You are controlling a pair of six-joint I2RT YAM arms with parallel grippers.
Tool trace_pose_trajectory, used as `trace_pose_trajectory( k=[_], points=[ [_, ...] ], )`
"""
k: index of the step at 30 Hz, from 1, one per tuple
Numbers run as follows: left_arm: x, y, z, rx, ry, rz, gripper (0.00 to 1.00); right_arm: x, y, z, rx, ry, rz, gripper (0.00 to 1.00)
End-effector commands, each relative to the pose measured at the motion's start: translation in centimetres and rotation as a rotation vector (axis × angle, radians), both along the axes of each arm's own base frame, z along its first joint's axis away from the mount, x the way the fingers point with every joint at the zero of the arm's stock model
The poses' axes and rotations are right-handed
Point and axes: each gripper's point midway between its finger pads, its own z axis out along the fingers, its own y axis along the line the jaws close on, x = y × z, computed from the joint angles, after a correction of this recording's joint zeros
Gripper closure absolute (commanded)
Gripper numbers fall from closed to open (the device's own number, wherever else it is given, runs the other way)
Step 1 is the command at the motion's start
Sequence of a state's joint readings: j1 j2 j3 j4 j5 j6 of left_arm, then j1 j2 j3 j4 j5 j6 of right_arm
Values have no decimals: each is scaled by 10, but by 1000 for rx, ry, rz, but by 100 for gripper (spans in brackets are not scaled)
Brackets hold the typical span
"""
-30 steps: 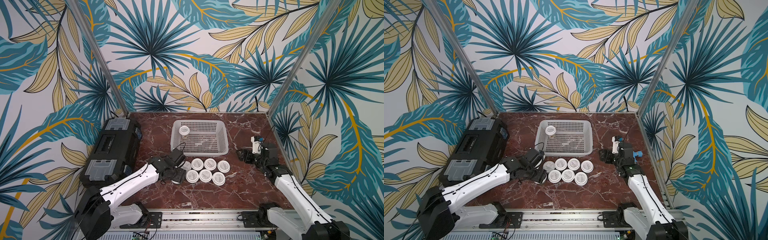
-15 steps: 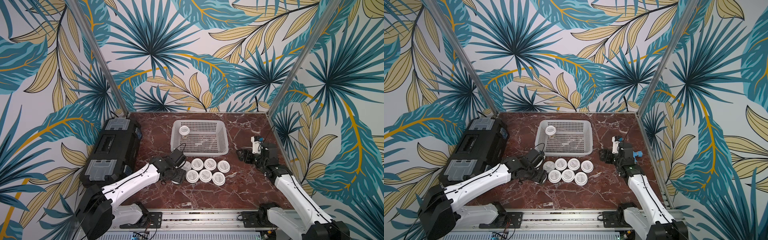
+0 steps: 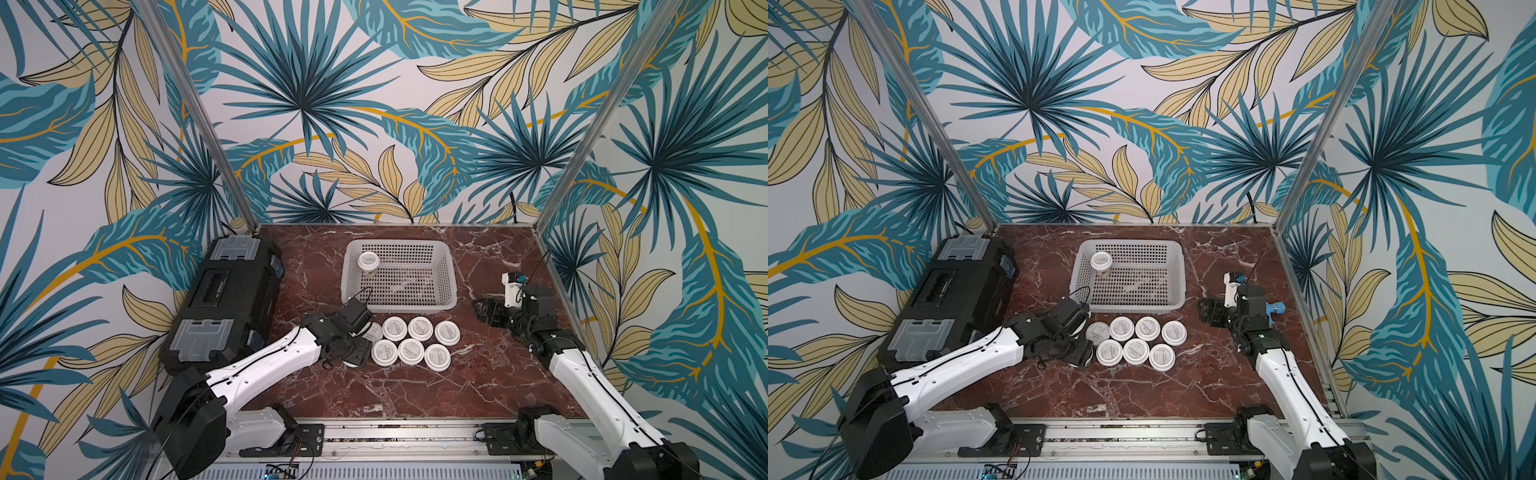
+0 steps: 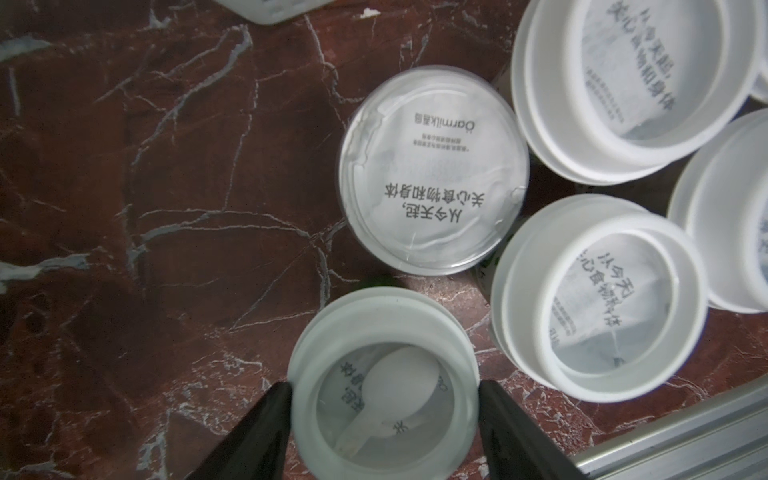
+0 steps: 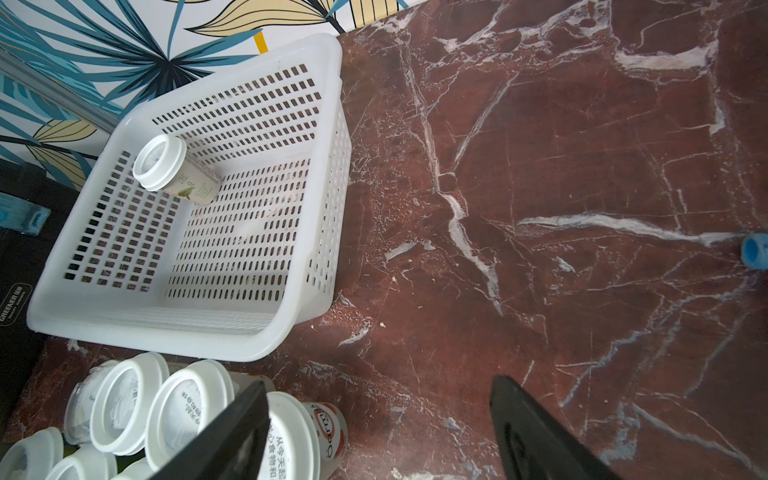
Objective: Put the yogurt in the basket
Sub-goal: Pick up the yogurt from the center of the board.
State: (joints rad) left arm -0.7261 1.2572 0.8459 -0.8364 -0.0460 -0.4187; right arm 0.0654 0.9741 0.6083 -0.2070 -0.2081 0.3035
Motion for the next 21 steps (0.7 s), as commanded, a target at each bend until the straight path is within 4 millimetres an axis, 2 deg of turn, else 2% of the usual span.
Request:
trace_pose_trajectory(
  k=[1,7,16,21],
  points=[
    [-3,4,-10,24,13,5,28,-2,2,-1,5,-8,9,13],
    [-4,5,-11,30,18,5,34,-2,3,-2,5,-5,11,13],
    [-4,5,-14,41,28,5,36,-2,2,-1,4,-6,9,13],
    [-8,6,-6,56,38,3,36,-2,2,-2,4,-3,10,13]
  ],
)
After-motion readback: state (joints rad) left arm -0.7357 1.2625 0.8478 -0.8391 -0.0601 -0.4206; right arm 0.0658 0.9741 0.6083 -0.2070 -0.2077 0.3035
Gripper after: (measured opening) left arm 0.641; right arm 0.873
